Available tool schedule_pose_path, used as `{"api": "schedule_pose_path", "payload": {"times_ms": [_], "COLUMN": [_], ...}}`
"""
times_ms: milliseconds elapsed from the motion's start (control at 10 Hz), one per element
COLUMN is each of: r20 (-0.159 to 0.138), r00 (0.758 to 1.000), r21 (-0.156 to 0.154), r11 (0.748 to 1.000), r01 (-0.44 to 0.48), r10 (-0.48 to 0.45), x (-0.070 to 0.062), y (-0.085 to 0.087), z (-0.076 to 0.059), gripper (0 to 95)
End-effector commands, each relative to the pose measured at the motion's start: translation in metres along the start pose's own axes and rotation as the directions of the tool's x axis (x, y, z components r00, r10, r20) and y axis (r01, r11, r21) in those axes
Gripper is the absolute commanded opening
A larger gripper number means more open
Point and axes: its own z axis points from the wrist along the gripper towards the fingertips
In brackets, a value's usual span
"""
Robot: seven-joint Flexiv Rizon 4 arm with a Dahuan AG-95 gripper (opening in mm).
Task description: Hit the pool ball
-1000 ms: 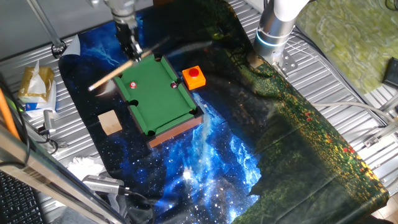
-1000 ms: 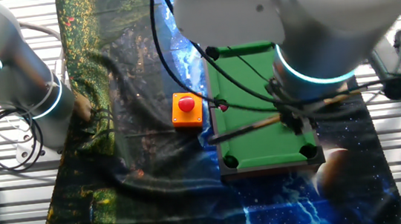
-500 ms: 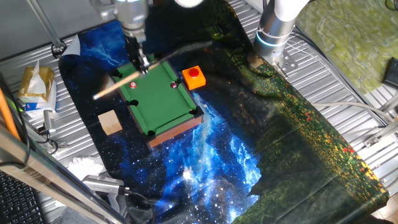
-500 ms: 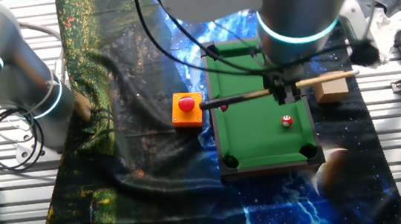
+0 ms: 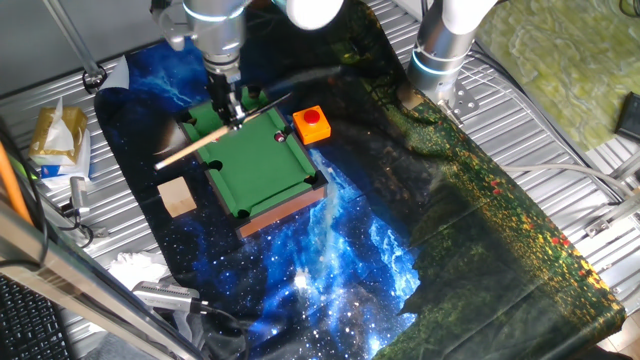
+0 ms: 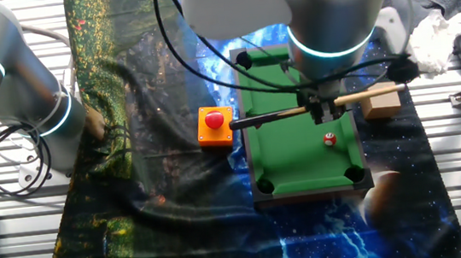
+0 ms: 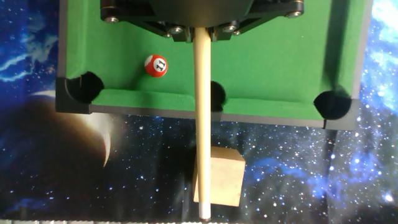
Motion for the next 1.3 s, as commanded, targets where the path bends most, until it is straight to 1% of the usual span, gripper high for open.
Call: {"api": "schedule_pose_path", "payload": {"times_ms": [100, 300, 500, 600, 700, 800, 900, 1000, 1100, 1200, 1300], "r20": [0.026, 0.042, 0.046, 0.048, 0.049, 0.049, 0.042, 0.034, 0.035, 0.034, 0.034], "r00": [1.0, 0.999, 0.997, 0.993, 0.991, 0.99, 0.991, 0.996, 0.996, 0.993, 0.983], "r21": [0.002, 0.0, -0.024, -0.044, -0.051, -0.05, -0.051, -0.041, -0.042, -0.044, -0.065], "r11": [1.0, 1.0, 0.998, 0.993, 0.991, 0.99, 0.991, 0.995, 0.996, 0.993, 0.982], "r01": [0.008, 0.003, -0.058, -0.107, -0.124, -0.129, -0.124, -0.086, -0.083, -0.111, -0.177], "r10": [-0.009, -0.003, 0.059, 0.109, 0.126, 0.132, 0.126, 0.088, 0.084, 0.112, 0.18], "x": [0.005, 0.015, 0.017, 0.019, 0.02, 0.021, 0.022, 0.022, 0.023, 0.023, 0.023], "y": [-0.003, -0.006, -0.004, 0.002, 0.006, 0.009, 0.012, 0.012, 0.013, 0.013, 0.013], "z": [0.011, 0.019, 0.02, 0.021, 0.022, 0.022, 0.022, 0.023, 0.024, 0.024, 0.024], "gripper": [0.0, 0.0, 0.0, 0.0, 0.0, 0.0, 0.0, 0.0, 0.0, 0.0, 0.0]}}
